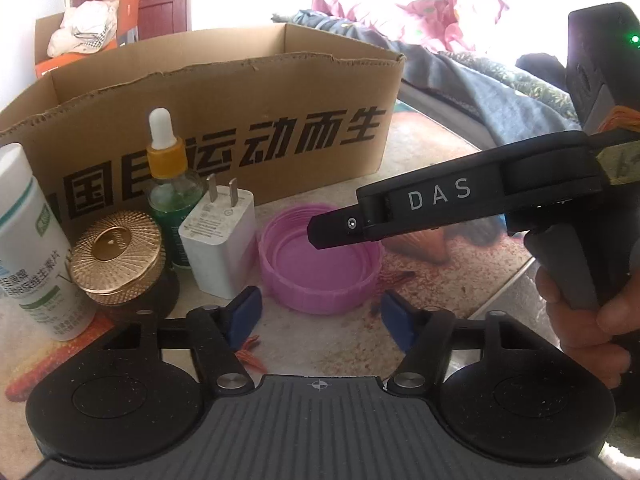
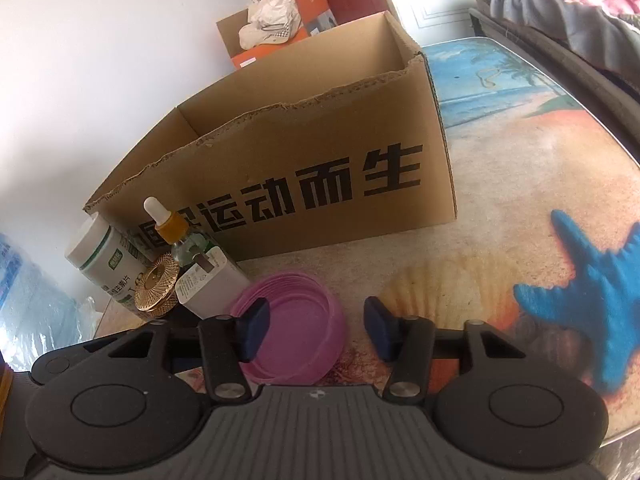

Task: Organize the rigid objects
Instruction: 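Lower the right tool onto the pink cup rim and close on it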

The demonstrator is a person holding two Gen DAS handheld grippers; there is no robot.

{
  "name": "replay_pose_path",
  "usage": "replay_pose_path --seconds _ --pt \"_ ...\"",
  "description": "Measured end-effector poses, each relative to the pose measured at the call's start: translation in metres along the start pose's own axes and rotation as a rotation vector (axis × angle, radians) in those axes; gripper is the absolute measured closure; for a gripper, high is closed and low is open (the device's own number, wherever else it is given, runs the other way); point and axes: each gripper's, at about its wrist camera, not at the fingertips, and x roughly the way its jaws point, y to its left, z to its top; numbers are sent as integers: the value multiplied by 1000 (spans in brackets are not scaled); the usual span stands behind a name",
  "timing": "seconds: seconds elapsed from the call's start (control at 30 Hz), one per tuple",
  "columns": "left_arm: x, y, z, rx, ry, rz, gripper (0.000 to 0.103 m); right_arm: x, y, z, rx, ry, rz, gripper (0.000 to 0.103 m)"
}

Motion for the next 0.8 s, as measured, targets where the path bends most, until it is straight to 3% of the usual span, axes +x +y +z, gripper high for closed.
replay_pose_path --seconds 0.17,0.6,0.8 --pt "1 -6 0 8 -1 -13 41 -4 -7 -2 25 10 15 66" --pt "-8 -35 -2 59 -5 -50 41 -32 -22 -17 58 -14 -18 66" --pt "-1 -38 5 96 19 -13 29 -33 -25 -17 50 -22 -26 66"
